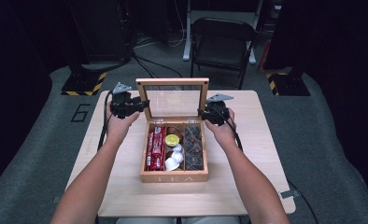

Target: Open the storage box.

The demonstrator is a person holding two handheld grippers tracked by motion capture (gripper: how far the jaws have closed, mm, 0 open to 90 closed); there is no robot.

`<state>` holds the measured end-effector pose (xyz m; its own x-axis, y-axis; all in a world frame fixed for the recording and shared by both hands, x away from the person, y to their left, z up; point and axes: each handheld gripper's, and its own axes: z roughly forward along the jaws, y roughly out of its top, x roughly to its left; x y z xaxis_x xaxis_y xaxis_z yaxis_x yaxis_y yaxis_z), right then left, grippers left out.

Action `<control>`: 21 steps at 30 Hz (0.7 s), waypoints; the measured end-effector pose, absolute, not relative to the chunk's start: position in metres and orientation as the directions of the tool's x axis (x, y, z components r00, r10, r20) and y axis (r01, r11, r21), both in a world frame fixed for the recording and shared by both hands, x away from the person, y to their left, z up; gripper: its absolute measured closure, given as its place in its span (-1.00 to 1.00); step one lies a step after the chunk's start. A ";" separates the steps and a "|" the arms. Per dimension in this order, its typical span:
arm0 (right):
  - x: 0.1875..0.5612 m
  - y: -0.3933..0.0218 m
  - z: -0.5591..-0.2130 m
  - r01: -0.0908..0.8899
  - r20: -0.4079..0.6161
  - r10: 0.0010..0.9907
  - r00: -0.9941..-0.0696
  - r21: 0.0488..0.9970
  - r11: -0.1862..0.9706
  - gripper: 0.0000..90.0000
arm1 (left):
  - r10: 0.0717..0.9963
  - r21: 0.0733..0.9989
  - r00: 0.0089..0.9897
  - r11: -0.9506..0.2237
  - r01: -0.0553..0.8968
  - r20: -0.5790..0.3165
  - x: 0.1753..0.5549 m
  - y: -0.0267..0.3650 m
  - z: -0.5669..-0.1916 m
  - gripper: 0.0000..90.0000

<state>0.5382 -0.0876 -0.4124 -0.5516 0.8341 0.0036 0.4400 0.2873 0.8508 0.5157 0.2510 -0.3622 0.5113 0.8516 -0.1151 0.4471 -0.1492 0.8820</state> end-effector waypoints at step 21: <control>0.545 -0.087 -0.412 0.465 0.031 0.845 -0.534 0.845 0.263 0.44 | 0.856 0.853 0.498 -0.155 0.498 -0.135 0.530 0.252 -0.386 0.32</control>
<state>0.5448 -0.0871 -0.4120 -0.5340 0.8449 0.0309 0.4652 0.2631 0.8452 0.5296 0.2517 -0.3860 0.4983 0.8564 -0.1355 0.4984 -0.1551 0.8529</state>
